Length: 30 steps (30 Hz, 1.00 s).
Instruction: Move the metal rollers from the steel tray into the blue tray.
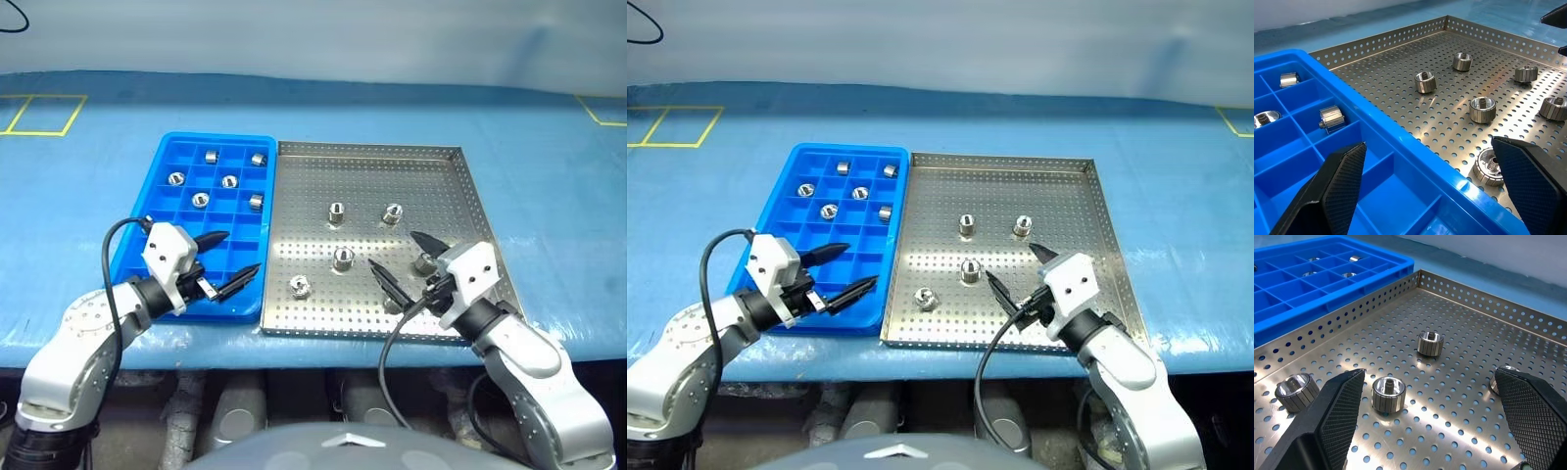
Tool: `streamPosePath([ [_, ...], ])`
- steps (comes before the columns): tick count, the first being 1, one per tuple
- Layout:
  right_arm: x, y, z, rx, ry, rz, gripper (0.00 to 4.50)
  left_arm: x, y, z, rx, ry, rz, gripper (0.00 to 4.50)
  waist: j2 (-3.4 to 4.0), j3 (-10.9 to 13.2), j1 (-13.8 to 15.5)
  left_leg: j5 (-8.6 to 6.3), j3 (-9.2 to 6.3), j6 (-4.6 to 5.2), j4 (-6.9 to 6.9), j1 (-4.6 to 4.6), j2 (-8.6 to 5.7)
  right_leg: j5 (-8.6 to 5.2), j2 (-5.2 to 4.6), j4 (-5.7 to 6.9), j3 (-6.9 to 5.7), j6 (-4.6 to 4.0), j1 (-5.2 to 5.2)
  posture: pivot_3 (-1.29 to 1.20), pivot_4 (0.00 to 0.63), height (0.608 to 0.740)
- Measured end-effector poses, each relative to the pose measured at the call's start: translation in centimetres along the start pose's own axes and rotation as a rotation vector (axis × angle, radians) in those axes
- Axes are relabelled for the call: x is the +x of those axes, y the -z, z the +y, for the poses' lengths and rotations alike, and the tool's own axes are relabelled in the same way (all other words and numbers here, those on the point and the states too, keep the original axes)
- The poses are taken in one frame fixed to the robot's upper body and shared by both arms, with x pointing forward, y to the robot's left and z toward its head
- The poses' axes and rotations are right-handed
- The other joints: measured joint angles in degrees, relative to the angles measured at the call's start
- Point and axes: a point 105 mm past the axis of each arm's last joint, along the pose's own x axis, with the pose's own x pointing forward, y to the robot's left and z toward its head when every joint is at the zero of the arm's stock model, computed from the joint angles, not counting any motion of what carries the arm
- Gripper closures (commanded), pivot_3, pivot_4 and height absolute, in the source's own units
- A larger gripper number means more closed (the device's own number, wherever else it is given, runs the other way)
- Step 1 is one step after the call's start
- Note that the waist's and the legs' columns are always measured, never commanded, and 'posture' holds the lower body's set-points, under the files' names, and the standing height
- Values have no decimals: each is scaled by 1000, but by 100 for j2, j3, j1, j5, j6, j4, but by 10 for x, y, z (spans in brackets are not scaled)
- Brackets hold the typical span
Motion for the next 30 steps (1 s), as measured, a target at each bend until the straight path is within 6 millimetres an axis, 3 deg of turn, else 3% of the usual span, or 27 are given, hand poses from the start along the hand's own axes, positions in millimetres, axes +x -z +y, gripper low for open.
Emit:
streamPosePath([
  [7,-1,3,0,10,12,15,20,3,-3,-2,7,29,-1,0,0,0,-14,0,0,0,3,4,1,-1,2,4,0,-2,1,2,150,740],
  [14,0,8,0,29,22,55,20,25,-13,4,45,69,0,0,0,0,-4,1,-3,0,9,1,-2,1,1,4,-2,2,3,-20,150,740],
  [20,0,8,10,45,-21,90,20,56,-34,-13,202,366,58,0,1,-1,-75,0,-1,1,11,-1,-6,6,2,3,3,9,4,-40,150,740],
  [30,3,4,18,61,-34,83,20,72,-14,-24,398,763,366,0,1,0,-195,-1,-6,3,6,-6,-3,12,9,4,1,22,-2,-69,150,740],
])
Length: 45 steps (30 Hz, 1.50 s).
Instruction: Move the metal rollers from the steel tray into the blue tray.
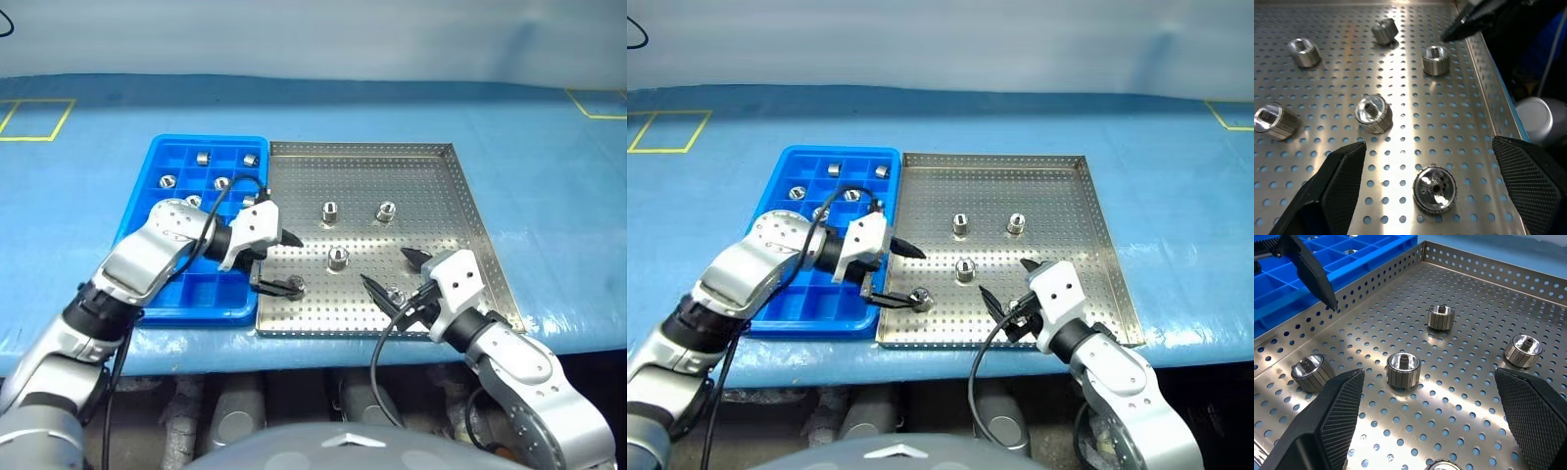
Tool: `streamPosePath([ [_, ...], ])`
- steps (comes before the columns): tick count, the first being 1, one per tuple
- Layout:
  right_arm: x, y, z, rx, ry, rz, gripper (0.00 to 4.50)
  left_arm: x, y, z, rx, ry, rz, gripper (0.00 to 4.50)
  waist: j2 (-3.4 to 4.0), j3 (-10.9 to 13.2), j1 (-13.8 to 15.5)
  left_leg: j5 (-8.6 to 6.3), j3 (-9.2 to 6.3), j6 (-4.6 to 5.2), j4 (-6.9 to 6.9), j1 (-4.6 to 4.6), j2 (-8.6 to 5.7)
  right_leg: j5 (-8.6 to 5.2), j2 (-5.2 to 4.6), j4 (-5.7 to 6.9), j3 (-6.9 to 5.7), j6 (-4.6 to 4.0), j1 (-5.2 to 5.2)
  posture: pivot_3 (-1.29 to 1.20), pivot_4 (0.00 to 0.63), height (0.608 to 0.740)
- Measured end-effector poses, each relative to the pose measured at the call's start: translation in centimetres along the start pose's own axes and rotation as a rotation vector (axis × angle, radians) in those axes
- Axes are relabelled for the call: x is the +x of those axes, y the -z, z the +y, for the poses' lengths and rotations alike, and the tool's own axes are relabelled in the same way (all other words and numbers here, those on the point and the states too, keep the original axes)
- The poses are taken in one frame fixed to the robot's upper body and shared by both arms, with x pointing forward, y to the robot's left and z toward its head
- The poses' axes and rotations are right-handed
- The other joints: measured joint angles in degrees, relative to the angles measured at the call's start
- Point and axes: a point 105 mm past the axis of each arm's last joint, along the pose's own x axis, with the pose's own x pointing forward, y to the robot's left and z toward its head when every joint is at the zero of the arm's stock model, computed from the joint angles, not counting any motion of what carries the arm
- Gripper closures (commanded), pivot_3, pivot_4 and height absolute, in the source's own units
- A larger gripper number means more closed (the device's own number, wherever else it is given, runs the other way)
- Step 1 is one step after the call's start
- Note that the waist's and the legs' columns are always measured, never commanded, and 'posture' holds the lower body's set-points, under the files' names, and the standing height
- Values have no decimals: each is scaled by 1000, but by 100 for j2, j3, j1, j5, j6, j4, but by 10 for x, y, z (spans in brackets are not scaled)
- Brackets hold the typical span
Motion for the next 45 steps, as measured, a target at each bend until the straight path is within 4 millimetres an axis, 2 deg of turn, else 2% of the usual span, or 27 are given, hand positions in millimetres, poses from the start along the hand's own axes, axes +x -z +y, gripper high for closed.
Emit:
streamPosePath([
  [9,2,3,7,37,4,0,20,9,24,4,75,104,205,0,0,0,-86,-2,-1,4,9,-10,0,1,-1,0,0,2,-3,-85,150,740],
  [14,4,3,10,47,4,-6,20,26,23,3,120,134,225,0,0,0,-94,-3,-4,6,20,-17,0,3,-1,2,-1,6,-4,-92,150,740],
  [19,4,3,10,52,8,-8,20,31,22,5,156,140,248,0,1,-1,-119,-3,-3,7,25,-16,0,4,0,4,0,8,-4,-104,150,740],
  [22,4,3,10,54,14,-10,0,33,22,7,171,141,255,586,2,-2,-126,-3,-4,7,26,-16,0,4,-1,5,0,9,-3,-108,150,740],
  [28,4,3,9,59,29,-12,0,32,26,9,196,148,290,2634,8,-6,-136,-1,-3,9,28,-5,0,5,0,9,2,10,6,-111,150,740],
  [29,4,3,9,59,31,-12,0,32,25,9,205,149,289,2842,8,-6,-138,-1,-3,10,28,-4,0,5,0,10,2,10,6,-111,150,740],
  [37,5,2,8,59,33,-16,0,31,24,9,216,157,295,2844,8,-6,-185,-1,-3,10,26,-4,0,6,2,11,4,12,5,-108,150,740],
  [39,5,2,8,59,34,-16,0,32,22,10,177,124,244,2844,9,-6,-185,-1,-3,11,27,-7,0,6,1,12,4,12,3,-104,150,740],
  [43,5,1,8,59,34,-21,0,29,-5,20,80,-13,26,2844,7,-5,-171,-1,-10,11,37,-31,0,9,-1,11,-1,17,-14,-75,150,740],
  [45,7,0,10,61,27,-30,0,9,-28,31,37,-168,-126,2844,7,-5,-174,-1,-13,11,38,-38,1,11,0,11,-3,19,-21,-56,150,740],
])
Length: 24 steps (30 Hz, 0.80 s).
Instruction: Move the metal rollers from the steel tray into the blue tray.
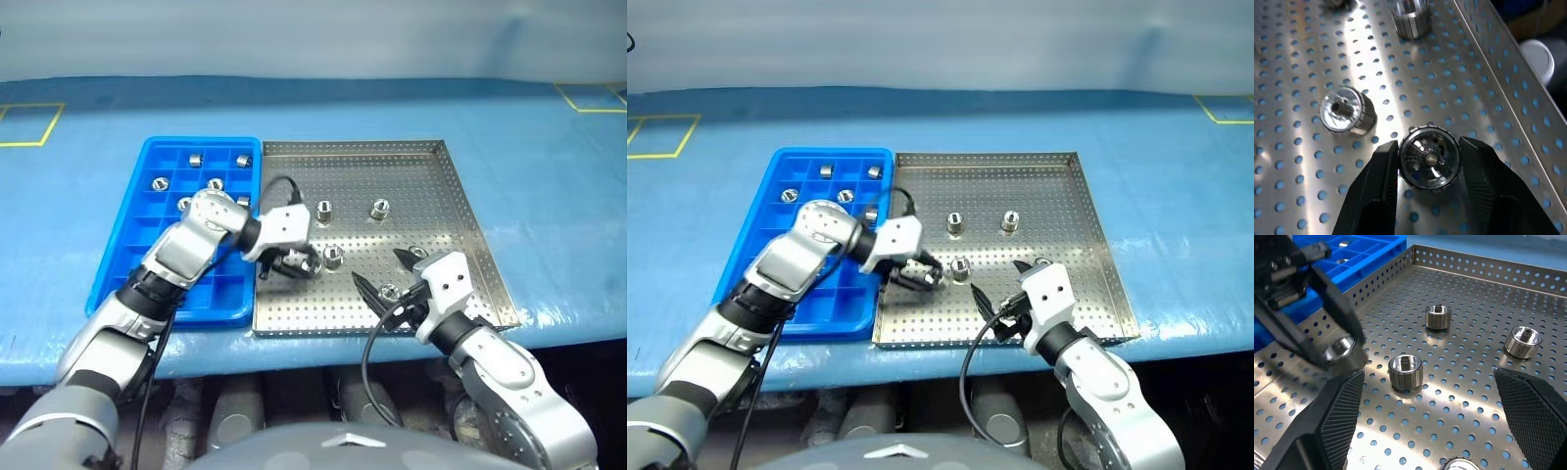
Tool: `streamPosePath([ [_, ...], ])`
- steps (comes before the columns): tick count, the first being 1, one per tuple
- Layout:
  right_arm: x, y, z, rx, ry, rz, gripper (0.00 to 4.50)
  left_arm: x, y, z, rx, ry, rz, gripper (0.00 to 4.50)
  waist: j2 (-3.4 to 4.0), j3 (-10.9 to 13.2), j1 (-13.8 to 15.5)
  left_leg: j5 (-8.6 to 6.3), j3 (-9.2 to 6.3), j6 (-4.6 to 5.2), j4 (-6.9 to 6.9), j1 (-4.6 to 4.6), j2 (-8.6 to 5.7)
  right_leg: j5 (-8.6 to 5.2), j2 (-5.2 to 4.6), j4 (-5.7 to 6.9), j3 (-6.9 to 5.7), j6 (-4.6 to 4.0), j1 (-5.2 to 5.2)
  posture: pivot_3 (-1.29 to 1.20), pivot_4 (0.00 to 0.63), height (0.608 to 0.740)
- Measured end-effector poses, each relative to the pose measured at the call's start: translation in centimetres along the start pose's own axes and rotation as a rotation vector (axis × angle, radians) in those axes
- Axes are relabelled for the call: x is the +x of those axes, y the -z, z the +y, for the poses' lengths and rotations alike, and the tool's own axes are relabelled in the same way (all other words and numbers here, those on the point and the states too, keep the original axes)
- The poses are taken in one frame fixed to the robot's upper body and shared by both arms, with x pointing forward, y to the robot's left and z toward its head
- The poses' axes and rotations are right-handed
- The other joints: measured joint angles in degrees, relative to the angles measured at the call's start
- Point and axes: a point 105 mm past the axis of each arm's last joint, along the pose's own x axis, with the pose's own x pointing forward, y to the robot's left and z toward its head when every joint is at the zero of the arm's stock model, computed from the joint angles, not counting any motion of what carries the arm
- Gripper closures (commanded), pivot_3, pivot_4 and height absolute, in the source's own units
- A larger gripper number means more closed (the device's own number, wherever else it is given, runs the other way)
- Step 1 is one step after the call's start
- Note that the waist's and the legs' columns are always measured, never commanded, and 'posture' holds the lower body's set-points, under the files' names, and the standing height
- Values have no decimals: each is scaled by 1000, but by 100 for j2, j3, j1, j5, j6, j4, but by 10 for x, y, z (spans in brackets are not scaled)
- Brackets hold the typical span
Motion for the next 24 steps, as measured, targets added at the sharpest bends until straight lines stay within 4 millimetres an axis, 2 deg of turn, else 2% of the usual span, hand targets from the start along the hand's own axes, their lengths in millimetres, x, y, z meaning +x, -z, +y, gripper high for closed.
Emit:
streamPosePath([
  [2,2,-3,1,-2,-5,-13,0,-22,-15,12,-29,-151,-95,2844,2,-1,-9,0,0,0,-5,6,2,0,2,0,1,0,2,-36,150,740],
  [4,5,-6,1,-7,-15,-22,0,-39,-17,16,-56,-255,-127,2844,2,-1,16,0,-3,0,-10,13,2,-1,2,0,-1,-2,8,0,150,740],
  [11,29,-24,10,-21,-100,-89,0,-99,21,10,-217,-610,-50,2844,-5,4,166,0,-5,-1,-10,18,1,0,-3,1,-5,-3,14,85,150,740],
  [14,40,-26,20,-19,-161,-91,0,-121,34,7,-272,-763,-12,2844,-6,4,315,0,-4,-1,-11,18,-1,0,-7,-2,-8,-3,16,158,150,740],
  [15,46,-29,26,-20,-195,-99,0,-129,44,5,-322,-838,3,2844,-6,4,370,0,-5,-1,-11,17,-2,0,-7,-4,-9,-3,17,158,150,740],
  [19,60,-31,42,-20,-288,-103,0,-144,70,-9,-455,-996,42,2844,-11,5,516,0,-11,-1,-12,14,-1,15,-7,-5,-15,-29,15,218,150,740],
  [24,74,-36,61,-22,-390,-115,0,-162,87,-22,-538,-1158,59,2844,-11,5,710,2,-18,-4,-12,16,-1,16,-7,-4,-23,-35,19,255,150,740],
])
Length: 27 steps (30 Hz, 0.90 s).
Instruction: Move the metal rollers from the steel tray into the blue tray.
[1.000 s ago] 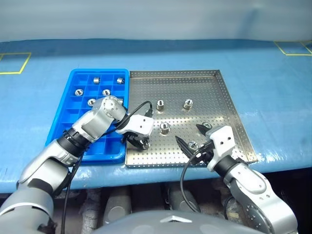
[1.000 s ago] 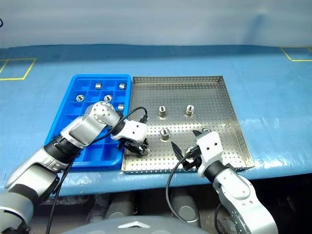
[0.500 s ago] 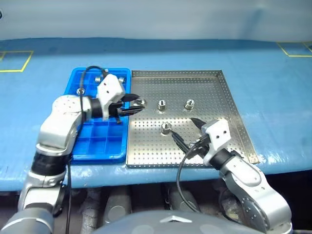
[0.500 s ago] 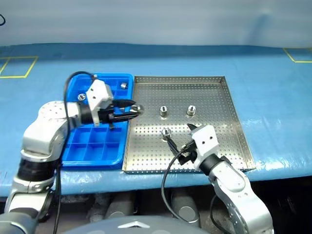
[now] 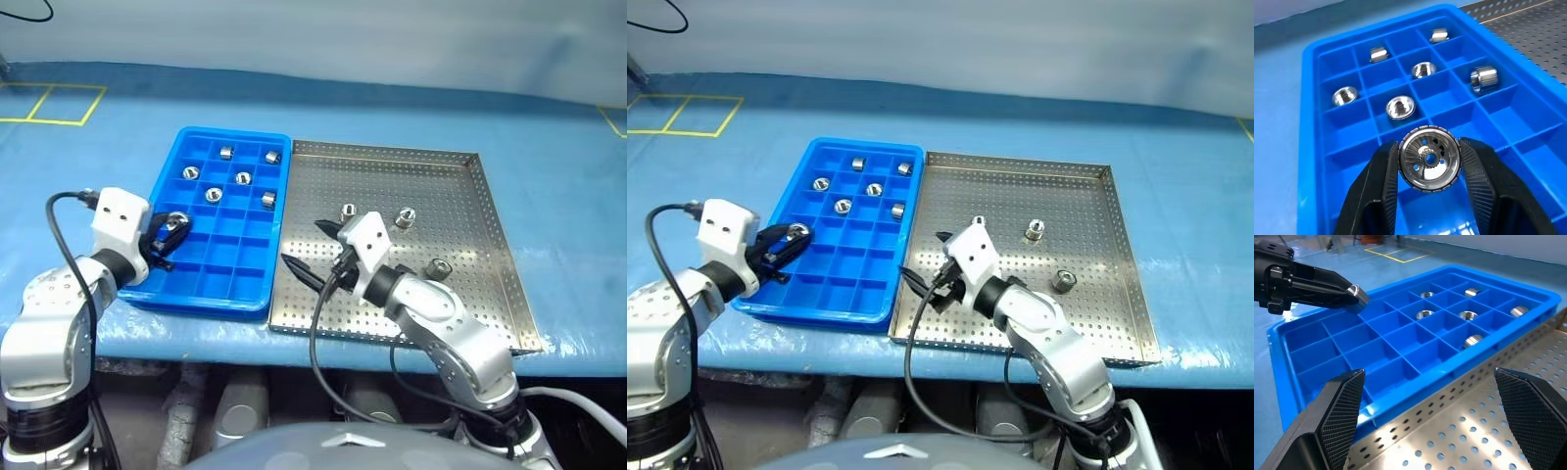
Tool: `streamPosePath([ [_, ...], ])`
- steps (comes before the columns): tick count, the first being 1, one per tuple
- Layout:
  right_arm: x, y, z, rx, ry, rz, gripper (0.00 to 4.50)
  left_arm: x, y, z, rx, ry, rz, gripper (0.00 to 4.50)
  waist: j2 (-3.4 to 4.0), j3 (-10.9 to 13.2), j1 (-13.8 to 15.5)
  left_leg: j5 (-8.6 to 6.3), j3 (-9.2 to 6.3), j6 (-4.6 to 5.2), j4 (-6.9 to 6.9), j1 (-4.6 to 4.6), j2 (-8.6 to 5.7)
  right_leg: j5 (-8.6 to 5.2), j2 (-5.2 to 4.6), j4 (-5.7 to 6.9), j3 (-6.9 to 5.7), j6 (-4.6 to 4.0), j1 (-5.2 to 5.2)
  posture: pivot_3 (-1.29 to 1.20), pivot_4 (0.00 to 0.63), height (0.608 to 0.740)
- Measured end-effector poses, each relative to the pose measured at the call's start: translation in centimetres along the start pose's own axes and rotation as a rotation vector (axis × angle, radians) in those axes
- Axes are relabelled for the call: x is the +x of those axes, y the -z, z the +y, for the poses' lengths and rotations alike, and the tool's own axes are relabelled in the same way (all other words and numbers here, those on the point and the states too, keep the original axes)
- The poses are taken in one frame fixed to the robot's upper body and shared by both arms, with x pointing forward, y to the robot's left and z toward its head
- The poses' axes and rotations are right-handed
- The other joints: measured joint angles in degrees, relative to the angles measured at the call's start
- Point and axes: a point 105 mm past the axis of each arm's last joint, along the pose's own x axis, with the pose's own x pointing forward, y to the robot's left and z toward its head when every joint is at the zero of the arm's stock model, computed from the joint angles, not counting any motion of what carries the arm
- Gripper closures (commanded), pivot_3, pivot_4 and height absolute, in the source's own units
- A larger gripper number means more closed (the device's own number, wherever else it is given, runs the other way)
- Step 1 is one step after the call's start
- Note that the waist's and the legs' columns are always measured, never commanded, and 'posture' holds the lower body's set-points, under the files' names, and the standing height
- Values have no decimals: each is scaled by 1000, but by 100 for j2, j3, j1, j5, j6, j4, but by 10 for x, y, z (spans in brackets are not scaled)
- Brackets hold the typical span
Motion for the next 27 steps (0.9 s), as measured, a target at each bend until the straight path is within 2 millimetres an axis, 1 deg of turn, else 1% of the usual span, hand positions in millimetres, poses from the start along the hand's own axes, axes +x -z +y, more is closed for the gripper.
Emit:
streamPosePath([
  [5,10,2,5,-1,-45,1,0,-1,2,16,-43,-141,-16,2844,-3,-2,138,3,-2,-5,1,1,-1,2,0,-1,-3,-2,3,267,150,740],
  [8,12,1,5,-5,-47,-3,0,6,1,29,-77,-241,-28,2844,-5,-3,203,6,-6,-9,0,1,-1,5,2,0,-7,-6,3,249,150,740],
  [10,13,2,5,-5,-50,-2,0,12,2,34,-95,-274,-29,2844,-5,-3,212,6,-6,-10,-2,1,-1,7,2,-1,-7,-7,2,239,150,740],
  [14,12,4,5,-3,-41,3,0,34,1,29,-112,-269,-34,2844,-8,-5,223,6,-6,-11,-2,0,-2,8,1,-3,-8,-7,2,200,150,740],
  [16,11,7,5,4,-30,10,0,46,-4,24,-105,-240,-46,2844,-8,-5,213,7,-5,-11,-3,-1,-3,8,0,-3,-7,-7,2,186,150,740],
  [18,10,8,4,9,-18,12,0,54,-5,16,-98,-207,-42,2844,-8,-5,170,7,-3,-11,-2,-2,-3,9,0,-4,-4,-7,0,167,150,740],
  [20,8,9,3,12,-3,12,0,59,-8,8,-85,-172,-48,2844,-8,-5,118,6,-4,-11,-3,-6,-2,9,1,-3,-4,-7,-6,156,150,740],
  [22,7,11,3,20,12,13,0,63,-11,5,-71,-151,-47,2844,-8,-5,76,7,-5,-11,-7,-6,-2,9,2,-3,-6,-8,-7,146,150,740],
  [27,3,14,1,30,45,21,0,68,-2,7,-42,-160,9,2844,-8,-5,-64,7,-5,-11,-7,-7,-2,9,1,-4,-5,-7,-7,110,150,740],
])
